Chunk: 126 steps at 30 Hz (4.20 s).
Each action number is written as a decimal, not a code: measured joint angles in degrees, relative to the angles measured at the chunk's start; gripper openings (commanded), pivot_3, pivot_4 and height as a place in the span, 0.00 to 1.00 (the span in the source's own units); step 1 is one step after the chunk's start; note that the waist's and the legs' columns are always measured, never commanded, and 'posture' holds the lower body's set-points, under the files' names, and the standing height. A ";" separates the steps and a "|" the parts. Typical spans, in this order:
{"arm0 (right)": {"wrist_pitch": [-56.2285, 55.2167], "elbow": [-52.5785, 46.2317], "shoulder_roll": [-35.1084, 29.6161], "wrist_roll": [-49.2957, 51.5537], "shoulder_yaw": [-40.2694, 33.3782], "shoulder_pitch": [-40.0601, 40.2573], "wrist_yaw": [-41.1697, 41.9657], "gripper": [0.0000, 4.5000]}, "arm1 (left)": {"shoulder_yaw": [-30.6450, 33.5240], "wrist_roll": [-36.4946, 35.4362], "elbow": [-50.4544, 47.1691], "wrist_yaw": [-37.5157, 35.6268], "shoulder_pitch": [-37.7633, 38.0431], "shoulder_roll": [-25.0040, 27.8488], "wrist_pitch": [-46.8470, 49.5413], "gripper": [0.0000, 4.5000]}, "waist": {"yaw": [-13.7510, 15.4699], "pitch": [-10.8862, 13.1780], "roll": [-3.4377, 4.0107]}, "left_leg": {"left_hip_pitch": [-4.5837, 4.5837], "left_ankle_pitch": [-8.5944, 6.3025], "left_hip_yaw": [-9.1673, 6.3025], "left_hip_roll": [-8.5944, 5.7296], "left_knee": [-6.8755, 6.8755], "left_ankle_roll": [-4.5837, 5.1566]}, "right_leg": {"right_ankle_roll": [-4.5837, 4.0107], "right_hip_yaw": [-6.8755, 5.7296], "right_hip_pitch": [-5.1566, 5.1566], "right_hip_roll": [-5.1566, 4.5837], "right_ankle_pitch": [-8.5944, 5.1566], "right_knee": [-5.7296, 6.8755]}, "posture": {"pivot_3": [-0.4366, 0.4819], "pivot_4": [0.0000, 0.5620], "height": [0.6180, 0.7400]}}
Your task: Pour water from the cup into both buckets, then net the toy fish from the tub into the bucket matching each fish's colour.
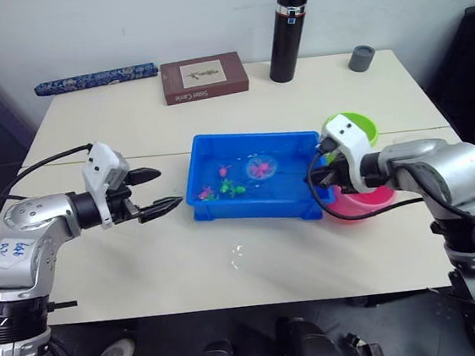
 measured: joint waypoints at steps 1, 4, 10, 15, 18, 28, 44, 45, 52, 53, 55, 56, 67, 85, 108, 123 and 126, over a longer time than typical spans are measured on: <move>-0.77 -1.06 -0.66 0.44 -1.06 0.86 0.23 0.00 | -0.48 0.01 0.33 -0.77 -0.42 -0.13 -0.79 0.99 | 0.05 0.00 0.00 | 0.00 0.00 0.00 0.00 0.00 0.00 | 0.00 0.00 0.01 0.00 0.00 -0.05 | 0.48 0.27 0.99; -2.13 -3.18 -2.82 2.11 -3.72 3.14 1.50 0.00 | -2.13 0.25 2.52 -2.23 -1.99 -0.79 -2.62 0.99 | 0.19 0.00 0.00 | -0.01 0.00 -0.01 0.00 0.00 0.01 | 0.01 -0.02 0.02 0.00 0.01 -0.15 | 0.48 0.27 0.99; -5.47 -7.70 -10.65 6.06 -13.02 10.46 6.21 0.00 | -4.37 1.21 6.74 -3.53 -5.14 -2.53 -5.43 0.99 | 0.97 0.00 0.00 | -0.03 0.00 -0.01 0.00 -0.03 0.01 | 0.03 -0.04 0.02 0.01 0.02 -0.20 | 0.48 0.27 0.99; -7.16 -8.43 -17.01 8.07 -24.39 19.72 9.72 0.00 | -5.56 2.04 9.11 -4.74 -6.60 -3.01 -7.06 0.99 | 1.45 0.00 0.00 | -0.02 0.00 0.00 0.02 -0.07 0.02 | 0.03 -0.04 0.05 0.01 0.02 -0.24 | 0.48 0.27 0.99; -8.00 -9.89 -18.90 8.93 -30.30 26.27 11.60 0.00 | -6.00 2.20 10.75 -5.48 -7.32 -3.36 -7.79 0.99 | 1.52 0.00 0.00 | 0.00 0.01 -0.01 0.02 -0.07 0.03 | 0.04 -0.04 0.09 0.01 0.02 -0.26 | 0.48 0.27 0.99; -18.32 -13.86 -18.71 2.86 -46.02 47.98 12.92 0.00 | -7.46 3.19 15.03 -7.71 -11.16 -4.57 -10.02 0.99 | 1.52 0.00 0.00 | 0.07 0.02 0.03 0.00 -0.05 0.04 | 0.12 -0.01 0.17 0.03 0.07 -0.25 | 0.48 0.27 0.99; -51.38 -19.09 -15.11 -23.52 -41.02 66.88 5.04 0.00 | -8.72 5.42 20.22 -10.10 -13.19 -6.78 -12.22 0.99 | 1.58 -0.01 0.00 | 0.17 0.03 0.11 -0.02 -0.03 0.01 | 0.12 0.07 0.20 0.07 0.06 -0.24 | 0.48 0.27 0.99; -53.78 -18.72 -14.77 -25.36 -40.48 67.04 4.20 0.00 | -8.73 5.57 20.36 -10.14 -13.25 -6.84 -12.39 0.99 | 1.55 -0.01 0.00 | 0.17 0.03 0.13 -0.03 0.00 0.01 | 0.12 0.09 0.20 0.06 0.07 -0.24 | 0.48 0.27 0.99; -65.93 -15.18 -14.64 -35.81 -38.67 66.07 -1.30 0.00 | -8.85 6.50 21.96 -10.80 -14.80 -7.79 -13.14 0.99 | 1.40 -0.01 0.00 | 0.22 0.05 0.15 -0.02 0.05 -0.02 | 0.12 0.11 0.21 0.11 0.07 -0.18 | 0.48 0.27 0.99; -67.87 -14.54 -14.65 -37.29 -38.65 65.59 -2.24 0.00 | -8.85 6.65 22.14 -10.92 -14.89 -7.91 -13.19 0.99 | 1.41 -0.01 0.00 | 0.22 0.05 0.15 -0.02 0.05 -0.02 | 0.12 0.12 0.21 0.11 0.07 -0.18 | 0.48 0.27 0.99; -70.64 -13.88 -14.82 -38.97 -38.66 65.06 -3.07 0.00 | -8.85 6.76 22.19 -11.21 -14.93 -8.12 -13.23 0.99 | 1.43 -0.01 0.00 | 0.21 0.05 0.15 -0.03 0.06 -0.02 | 0.12 0.12 0.21 0.11 0.07 -0.18 | 0.48 0.27 0.99; -72.21 -13.50 -14.93 -40.07 -38.68 65.00 -3.38 0.00 | -8.86 6.81 22.20 -11.33 -15.01 -8.22 -13.26 0.99 | 1.43 -0.01 0.00 | 0.21 0.05 0.16 -0.03 0.06 -0.02 | 0.12 0.12 0.21 0.11 0.07 -0.18 | 0.48 0.27 0.99; -85.86 -10.55 -13.48 -51.38 -39.34 66.78 -9.86 0.00 | -8.85 7.18 22.49 -12.07 -15.52 -8.63 -13.57 0.99 | 1.42 -0.01 0.00 | 0.21 0.05 0.20 -0.03 0.06 -0.01 | 0.12 0.16 0.21 0.12 0.07 -0.17 | 0.48 0.27 0.99; -93.16 -10.09 -9.29 -58.72 -41.89 66.49 -18.40 0.00 | -8.88 8.54 24.50 -12.57 -16.58 -9.12 -14.66 0.99 | 1.40 -0.02 -0.01 | 0.24 0.05 0.25 -0.03 0.08 0.00 | 0.12 0.22 0.21 0.16 0.06 0.10 | 0.48 0.27 0.99; -73.00 -14.25 -10.27 -41.84 -28.13 42.97 -4.49 0.00 | -7.38 10.05 26.05 -8.48 -15.65 -5.93 -12.42 0.99 | 0.75 -0.02 0.00 | 0.35 0.05 0.36 0.06 0.26 0.02 | 0.05 0.33 0.21 0.22 0.03 0.34 | 0.48 0.27 0.99; -13.66 -7.89 -5.89 -14.80 2.41 5.72 14.05 0.00 | 2.76 6.46 11.86 -0.17 -1.29 -0.35 -1.79 0.99 | 1.40 -0.02 -0.01 | 0.10 0.02 0.00 0.02 0.28 0.04 | 0.00 0.08 0.12 0.02 0.00 0.24 | 0.48 0.27 0.99; -12.49 -4.25 -4.33 -14.90 7.05 1.77 12.56 0.00 | 3.42 5.45 8.52 1.18 0.65 -0.49 -0.53 0.99 | 1.19 -0.02 -0.01 | 0.10 0.02 0.02 0.00 0.28 0.04 | 0.01 0.08 0.12 0.01 0.00 0.22 | 0.48 0.27 0.99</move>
